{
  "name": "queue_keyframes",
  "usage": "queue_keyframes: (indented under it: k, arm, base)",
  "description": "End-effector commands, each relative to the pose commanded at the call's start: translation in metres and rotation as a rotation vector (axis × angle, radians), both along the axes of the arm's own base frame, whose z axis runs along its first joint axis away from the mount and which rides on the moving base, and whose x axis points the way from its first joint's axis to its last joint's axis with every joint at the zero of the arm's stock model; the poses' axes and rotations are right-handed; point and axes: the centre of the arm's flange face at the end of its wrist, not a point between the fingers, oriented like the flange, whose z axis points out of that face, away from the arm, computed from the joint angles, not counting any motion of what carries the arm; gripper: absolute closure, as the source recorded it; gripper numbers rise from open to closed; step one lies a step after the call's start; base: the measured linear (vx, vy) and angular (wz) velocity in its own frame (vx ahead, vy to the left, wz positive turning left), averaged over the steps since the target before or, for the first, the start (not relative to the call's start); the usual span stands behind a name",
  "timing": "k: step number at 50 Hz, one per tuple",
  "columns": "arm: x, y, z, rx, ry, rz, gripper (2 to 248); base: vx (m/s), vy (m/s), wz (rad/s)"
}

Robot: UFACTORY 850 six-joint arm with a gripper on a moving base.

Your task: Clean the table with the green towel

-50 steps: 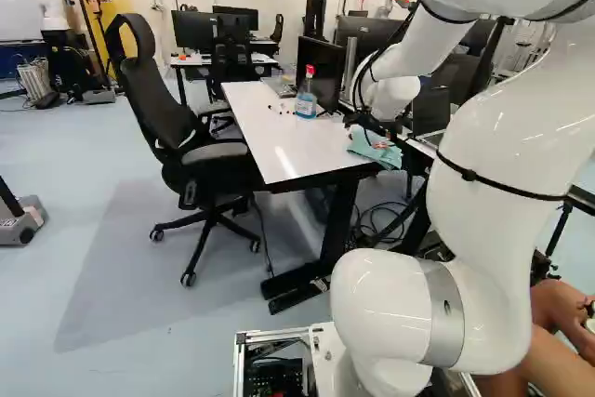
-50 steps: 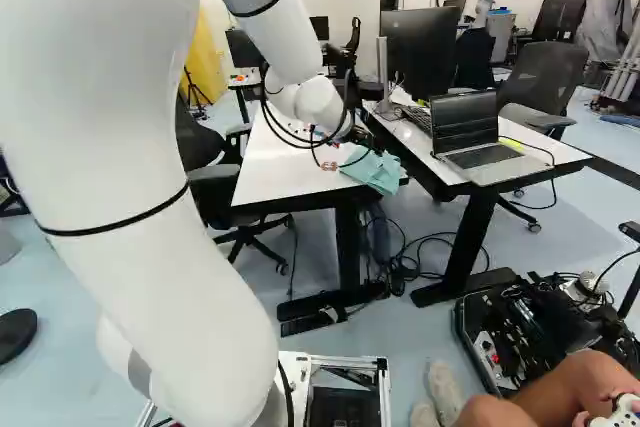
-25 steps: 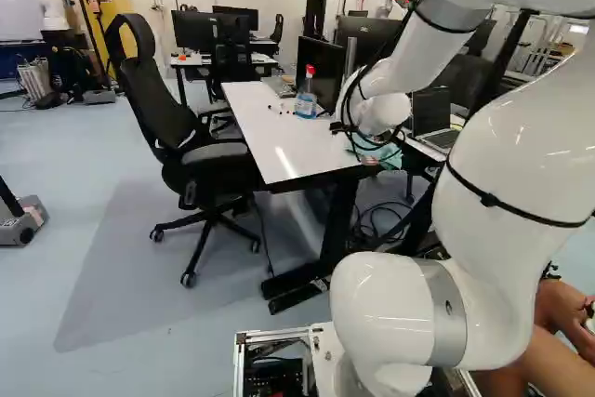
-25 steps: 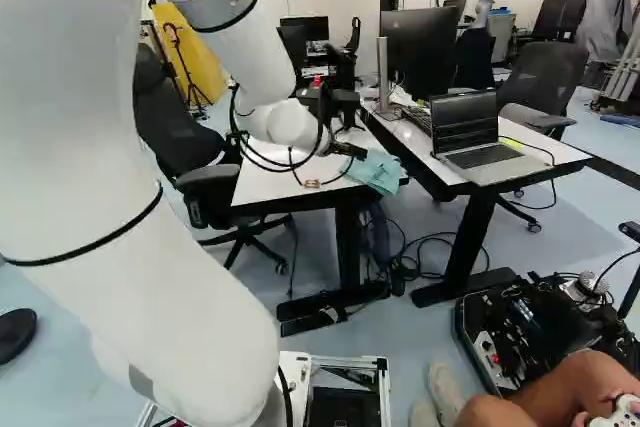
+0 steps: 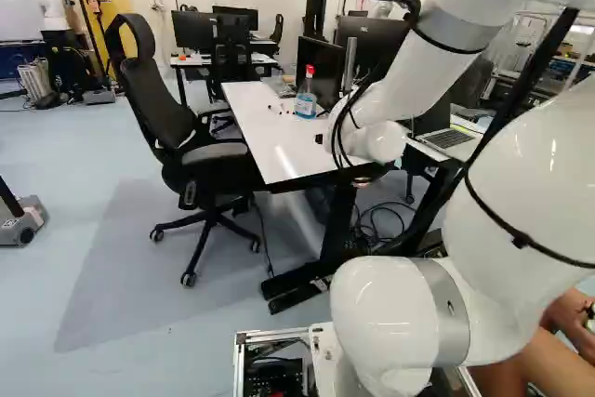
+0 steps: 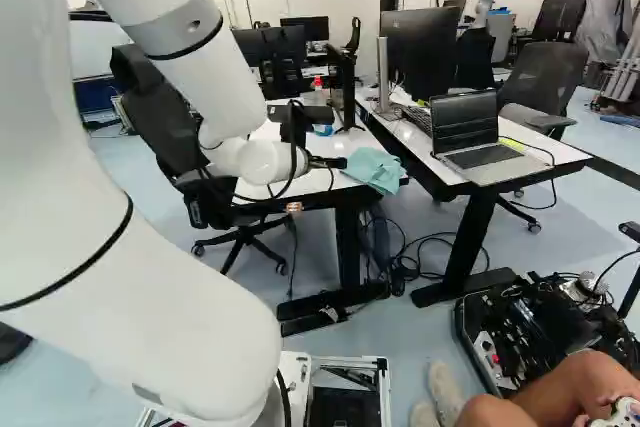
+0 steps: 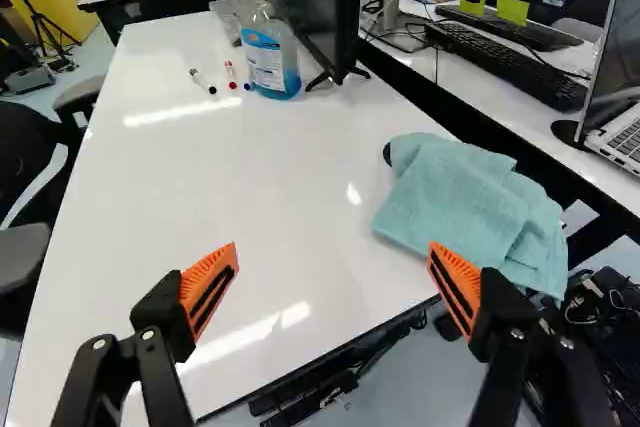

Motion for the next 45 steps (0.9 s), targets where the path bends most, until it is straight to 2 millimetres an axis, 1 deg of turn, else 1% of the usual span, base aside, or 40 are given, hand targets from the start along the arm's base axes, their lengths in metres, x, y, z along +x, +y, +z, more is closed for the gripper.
queue_keyframes:
  k: [20, 36, 45]
  arm:
    - [-0.042, 0.023, -0.017, -0.015, -0.075, 0.069, 3]
    - [-0.066, 0.034, -0.027, -0.021, -0.115, 0.106, 3]
    - [-0.075, 0.038, -0.031, -0.023, -0.131, 0.121, 3]
  base:
    - [0.000, 0.000, 0.000]
    - [0.000, 0.000, 0.000]
    - [0.000, 0.000, 0.000]
